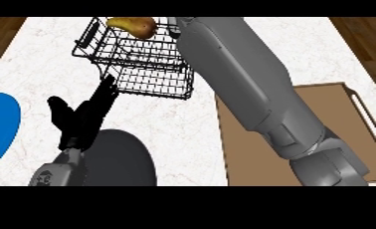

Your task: Pick the pear from the tray and place it in the tiered basket

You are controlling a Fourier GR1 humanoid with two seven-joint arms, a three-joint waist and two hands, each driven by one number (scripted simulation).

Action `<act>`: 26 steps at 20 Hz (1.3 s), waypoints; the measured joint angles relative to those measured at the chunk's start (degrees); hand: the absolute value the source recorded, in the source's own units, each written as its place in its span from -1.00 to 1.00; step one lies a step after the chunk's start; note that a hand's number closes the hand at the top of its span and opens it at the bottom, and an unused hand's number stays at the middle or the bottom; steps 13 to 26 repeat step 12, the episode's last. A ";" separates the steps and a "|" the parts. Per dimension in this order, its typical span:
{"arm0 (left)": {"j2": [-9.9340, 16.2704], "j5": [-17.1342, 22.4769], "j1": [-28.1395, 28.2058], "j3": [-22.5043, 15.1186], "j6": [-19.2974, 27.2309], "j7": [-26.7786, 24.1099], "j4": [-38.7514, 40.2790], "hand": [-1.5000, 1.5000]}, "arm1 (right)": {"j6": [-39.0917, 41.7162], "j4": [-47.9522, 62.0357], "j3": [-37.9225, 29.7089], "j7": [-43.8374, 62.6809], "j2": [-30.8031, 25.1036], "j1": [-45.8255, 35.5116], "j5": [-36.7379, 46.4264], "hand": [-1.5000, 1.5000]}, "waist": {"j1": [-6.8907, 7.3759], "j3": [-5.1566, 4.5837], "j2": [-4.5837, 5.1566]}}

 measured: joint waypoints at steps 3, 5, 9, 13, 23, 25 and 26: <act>0.13 0.05 1.32 0.61 0.55 0.17 -0.67 0.00 | 3.05 -6.37 2.03 0.94 -0.50 3.67 -0.88 -1.00 | -1.43 0.10 -0.50; 0.55 0.11 2.19 1.07 0.60 0.18 -1.02 0.00 | 4.85 -10.75 3.09 1.46 -1.16 6.00 -1.50 -1.00 | -2.30 0.12 -0.86; 1.03 0.48 3.48 2.02 0.68 -0.08 -1.59 0.00 | 8.40 -19.79 4.74 2.50 -3.90 10.54 -2.57 -1.00 | -3.88 0.15 -1.25; 1.19 0.59 4.58 2.44 0.87 -0.19 -2.29 0.00 | 10.49 -26.88 5.62 2.82 -6.65 14.59 -3.47 -1.00 | -4.86 0.17 -1.49; 1.19 0.59 4.58 2.44 0.87 -0.19 -2.29 0.00 | 10.49 -26.88 5.62 2.82 -6.65 14.59 -3.47 -1.00 | -4.86 0.17 -1.49; 1.19 0.59 4.58 2.44 0.87 -0.19 -2.29 0.00 | 10.49 -26.88 5.62 2.82 -6.65 14.59 -3.47 -1.00 | -4.86 0.17 -1.49; 1.19 0.59 4.58 2.44 0.87 -0.19 -2.29 0.00 | 10.49 -26.88 5.62 2.82 -6.65 14.59 -3.47 -1.00 | -4.86 0.17 -1.49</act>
